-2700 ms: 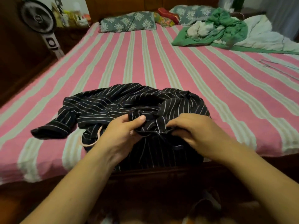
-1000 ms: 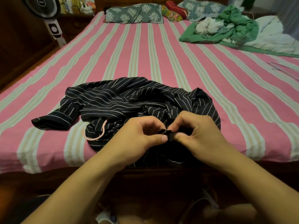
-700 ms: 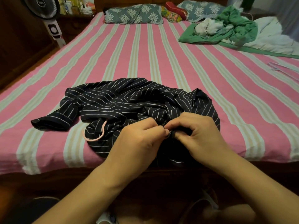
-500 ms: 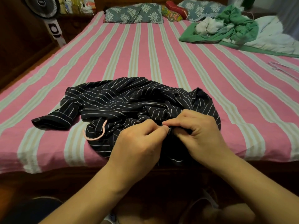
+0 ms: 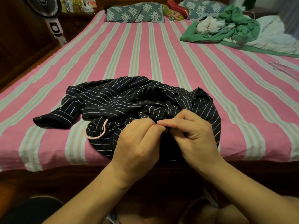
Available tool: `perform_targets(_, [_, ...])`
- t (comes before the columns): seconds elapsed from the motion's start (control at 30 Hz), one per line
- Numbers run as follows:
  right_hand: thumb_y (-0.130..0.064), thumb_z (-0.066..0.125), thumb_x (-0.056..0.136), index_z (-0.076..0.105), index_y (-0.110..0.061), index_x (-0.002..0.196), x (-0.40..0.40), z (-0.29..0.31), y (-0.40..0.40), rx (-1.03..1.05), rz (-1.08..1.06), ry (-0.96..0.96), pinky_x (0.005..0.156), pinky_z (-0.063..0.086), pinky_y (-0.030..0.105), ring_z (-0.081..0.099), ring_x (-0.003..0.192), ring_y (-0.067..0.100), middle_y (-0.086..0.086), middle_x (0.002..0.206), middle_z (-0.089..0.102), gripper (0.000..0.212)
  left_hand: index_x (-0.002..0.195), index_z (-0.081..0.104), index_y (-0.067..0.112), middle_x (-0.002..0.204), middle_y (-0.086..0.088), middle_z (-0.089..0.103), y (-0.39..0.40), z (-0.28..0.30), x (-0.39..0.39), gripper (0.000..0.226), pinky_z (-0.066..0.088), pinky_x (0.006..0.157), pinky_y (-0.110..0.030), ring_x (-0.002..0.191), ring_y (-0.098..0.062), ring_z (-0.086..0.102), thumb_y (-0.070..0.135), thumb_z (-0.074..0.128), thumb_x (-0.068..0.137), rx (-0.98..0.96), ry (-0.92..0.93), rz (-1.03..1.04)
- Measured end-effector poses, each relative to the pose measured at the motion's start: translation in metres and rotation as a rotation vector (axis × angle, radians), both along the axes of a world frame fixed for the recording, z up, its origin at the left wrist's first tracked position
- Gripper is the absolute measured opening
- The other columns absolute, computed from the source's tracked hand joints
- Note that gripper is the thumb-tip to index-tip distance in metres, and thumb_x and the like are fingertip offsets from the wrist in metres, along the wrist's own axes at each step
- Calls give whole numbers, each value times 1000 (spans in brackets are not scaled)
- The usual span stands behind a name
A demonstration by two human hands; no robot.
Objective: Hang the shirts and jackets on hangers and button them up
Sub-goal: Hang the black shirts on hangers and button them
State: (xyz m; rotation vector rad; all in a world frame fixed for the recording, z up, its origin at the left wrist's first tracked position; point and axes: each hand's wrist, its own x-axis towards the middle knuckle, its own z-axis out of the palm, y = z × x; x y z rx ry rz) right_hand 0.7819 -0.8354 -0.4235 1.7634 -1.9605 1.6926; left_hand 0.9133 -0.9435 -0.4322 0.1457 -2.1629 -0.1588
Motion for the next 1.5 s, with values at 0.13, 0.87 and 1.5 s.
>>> perform_targets(0.13, [7, 68, 87, 79, -14, 107, -6, -2, -4, 2, -23, 109, 73, 47, 14, 65, 79, 9, -1, 85, 64, 31, 89, 72, -7, 73, -16, 60, -5, -2, -3, 11, 47, 54, -47, 60, -32, 55, -7, 61, 92, -1, -25, 3])
perform_targets(0.87, [-3, 63, 97, 69, -5, 126, -20, -6, -14, -18, 149, 313, 74, 56, 29, 67, 83, 17, 6, 96, 68, 29, 100, 72, 1, 83, -13, 69, -19, -7, 7, 13, 53, 64, -41, 71, -29, 65, -5, 65, 91, 44, 30, -26])
perform_targets(1.5, [-6, 59, 100, 72, 4, 109, -12, 12, 23, 34, -33, 629, 64, 55, 34, 66, 78, 22, 10, 95, 68, 18, 132, 62, 18, 138, 9, 54, 19, 4, 31, 38, 37, 114, -28, 135, -16, 49, 13, 65, 95, 624, -149, -251])
